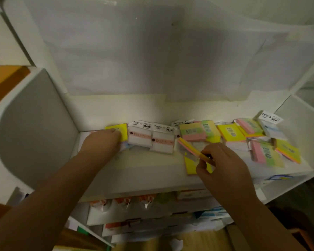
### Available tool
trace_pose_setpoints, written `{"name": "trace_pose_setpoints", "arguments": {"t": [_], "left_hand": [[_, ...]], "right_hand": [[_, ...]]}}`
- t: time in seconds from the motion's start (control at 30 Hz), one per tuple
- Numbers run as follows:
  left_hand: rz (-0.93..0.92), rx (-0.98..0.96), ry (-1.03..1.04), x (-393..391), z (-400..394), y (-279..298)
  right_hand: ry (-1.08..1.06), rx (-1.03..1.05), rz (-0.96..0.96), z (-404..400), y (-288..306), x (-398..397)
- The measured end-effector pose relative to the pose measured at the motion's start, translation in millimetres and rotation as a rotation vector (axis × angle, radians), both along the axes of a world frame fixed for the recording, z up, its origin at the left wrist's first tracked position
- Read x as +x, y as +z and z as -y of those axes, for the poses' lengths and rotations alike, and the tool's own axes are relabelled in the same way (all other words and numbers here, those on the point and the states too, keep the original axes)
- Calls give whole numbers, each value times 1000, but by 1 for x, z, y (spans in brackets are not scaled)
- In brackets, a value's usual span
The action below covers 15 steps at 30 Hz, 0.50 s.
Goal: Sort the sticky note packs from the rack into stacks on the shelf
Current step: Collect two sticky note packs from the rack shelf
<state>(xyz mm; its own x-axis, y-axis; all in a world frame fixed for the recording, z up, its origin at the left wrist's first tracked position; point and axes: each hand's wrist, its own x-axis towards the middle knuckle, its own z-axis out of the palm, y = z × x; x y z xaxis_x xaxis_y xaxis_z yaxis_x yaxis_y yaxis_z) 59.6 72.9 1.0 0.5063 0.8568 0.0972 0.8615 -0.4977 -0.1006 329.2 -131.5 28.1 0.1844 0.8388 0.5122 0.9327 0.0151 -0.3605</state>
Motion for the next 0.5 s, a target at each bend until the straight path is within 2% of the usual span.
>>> {"name": "trace_pose_setpoints", "arguments": {"t": [0.17, 0.33, 0.5], "left_hand": [[-106, 33, 108, -1, -4, 2], [90, 60, 123, -15, 5, -2], [312, 315, 124, -28, 51, 24]], "right_hand": [[31, 11, 6, 5, 1, 3], [49, 12, -3, 10, 4, 10], [119, 80, 21, 8, 6, 13]]}}
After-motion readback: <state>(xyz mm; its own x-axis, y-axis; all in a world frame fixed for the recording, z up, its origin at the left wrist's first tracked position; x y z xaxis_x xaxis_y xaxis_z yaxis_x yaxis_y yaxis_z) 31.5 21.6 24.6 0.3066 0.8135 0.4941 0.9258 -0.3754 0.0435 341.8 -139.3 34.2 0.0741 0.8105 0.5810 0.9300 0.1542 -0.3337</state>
